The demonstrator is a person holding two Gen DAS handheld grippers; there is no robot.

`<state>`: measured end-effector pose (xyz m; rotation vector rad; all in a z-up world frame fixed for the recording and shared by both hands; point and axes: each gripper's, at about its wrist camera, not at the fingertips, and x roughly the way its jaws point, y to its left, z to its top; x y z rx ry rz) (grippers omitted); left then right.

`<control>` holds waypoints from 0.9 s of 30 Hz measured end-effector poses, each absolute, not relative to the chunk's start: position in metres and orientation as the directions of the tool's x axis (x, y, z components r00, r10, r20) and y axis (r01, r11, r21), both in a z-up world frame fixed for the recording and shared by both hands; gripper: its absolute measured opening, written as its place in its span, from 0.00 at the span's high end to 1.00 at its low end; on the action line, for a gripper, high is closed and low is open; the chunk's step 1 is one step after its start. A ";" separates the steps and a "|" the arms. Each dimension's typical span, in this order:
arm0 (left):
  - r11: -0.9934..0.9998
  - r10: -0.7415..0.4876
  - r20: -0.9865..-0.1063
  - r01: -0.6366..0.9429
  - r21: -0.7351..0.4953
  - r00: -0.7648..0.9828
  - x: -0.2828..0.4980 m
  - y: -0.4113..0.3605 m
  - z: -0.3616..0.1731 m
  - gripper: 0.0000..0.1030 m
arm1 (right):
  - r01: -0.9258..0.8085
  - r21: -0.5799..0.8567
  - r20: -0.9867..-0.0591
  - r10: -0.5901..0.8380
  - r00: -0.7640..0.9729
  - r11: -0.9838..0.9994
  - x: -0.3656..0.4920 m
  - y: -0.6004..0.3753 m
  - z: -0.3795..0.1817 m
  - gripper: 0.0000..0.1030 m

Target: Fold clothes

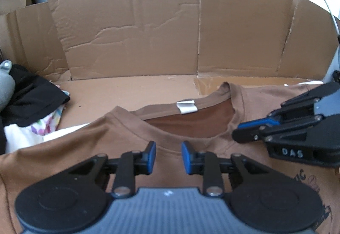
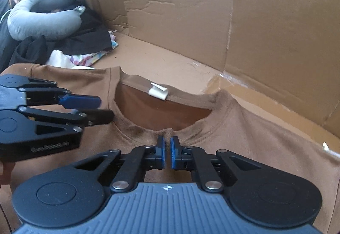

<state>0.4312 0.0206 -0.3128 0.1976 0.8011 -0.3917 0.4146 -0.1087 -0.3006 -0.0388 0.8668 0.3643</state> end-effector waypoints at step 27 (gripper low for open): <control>0.937 -0.186 -0.730 0.341 0.069 0.658 0.405 0.047 -0.273 0.67 | -0.209 0.177 -0.757 0.269 0.595 0.962 0.390 -0.135 -0.274 0.62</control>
